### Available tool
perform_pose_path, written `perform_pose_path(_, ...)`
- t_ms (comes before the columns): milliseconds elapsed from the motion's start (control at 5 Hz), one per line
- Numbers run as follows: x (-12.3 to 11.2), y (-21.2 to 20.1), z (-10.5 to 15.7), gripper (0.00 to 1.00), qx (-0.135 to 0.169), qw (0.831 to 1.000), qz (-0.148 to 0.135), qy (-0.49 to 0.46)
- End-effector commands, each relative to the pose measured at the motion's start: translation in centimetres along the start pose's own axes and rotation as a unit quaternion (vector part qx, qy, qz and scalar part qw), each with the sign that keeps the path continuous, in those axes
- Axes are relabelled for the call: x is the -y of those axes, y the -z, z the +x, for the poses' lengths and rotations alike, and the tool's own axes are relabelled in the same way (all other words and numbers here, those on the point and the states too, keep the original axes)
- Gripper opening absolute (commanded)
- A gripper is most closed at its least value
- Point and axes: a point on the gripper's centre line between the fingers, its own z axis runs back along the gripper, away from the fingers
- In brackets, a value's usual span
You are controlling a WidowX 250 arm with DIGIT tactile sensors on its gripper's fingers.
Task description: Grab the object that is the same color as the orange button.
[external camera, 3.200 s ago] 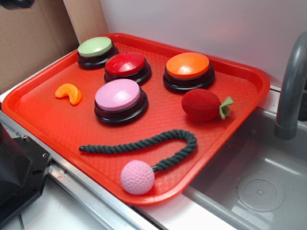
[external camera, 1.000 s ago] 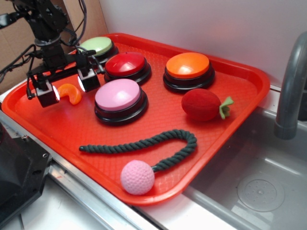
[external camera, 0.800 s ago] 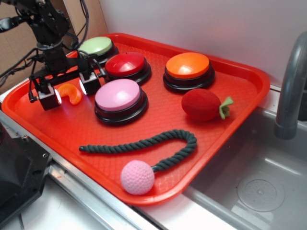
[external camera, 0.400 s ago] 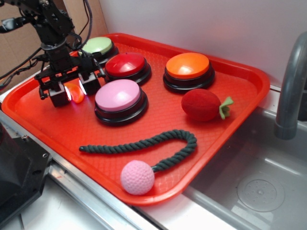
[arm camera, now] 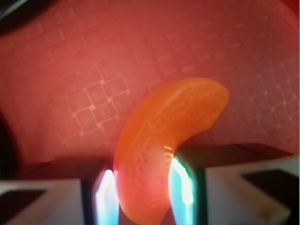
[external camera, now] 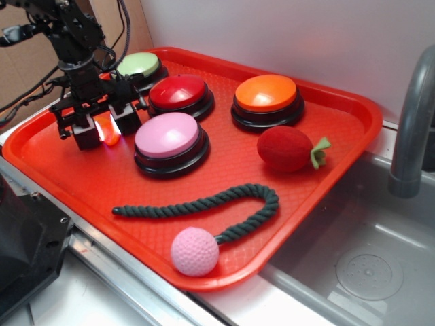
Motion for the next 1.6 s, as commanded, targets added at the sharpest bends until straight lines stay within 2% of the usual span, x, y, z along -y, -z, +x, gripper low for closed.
perform_pose_path(0, -0.8, -3.5, 0.4, 0.00, 0.035, 0.998, 0.002, 0.048)
perform_pose_path(200, -0.4, -6.3, 0.0, 0.00, 0.023, 0.992, -0.020, 0.124)
perform_pose_path(400, 0.2, -8.4, -1.2, 0.00, 0.004, 0.976, -0.031, 0.214)
perform_pose_path(600, 0.7, -10.8, -3.9, 0.00, -0.011, 0.942, -0.041, 0.333)
perform_pose_path(800, 0.6, -12.3, -5.9, 0.00, -0.050, 0.895, -0.041, 0.441)
perform_pose_path(1000, 0.4, -13.3, -8.2, 0.00, -0.034, 0.867, -0.048, 0.495)
perform_pose_path(1200, -0.1, -13.7, -10.0, 0.00, -0.037, 0.849, -0.054, 0.524)
perform_pose_path(1400, -0.2, -13.5, -9.7, 0.00, -0.063, 0.851, -0.060, 0.517)
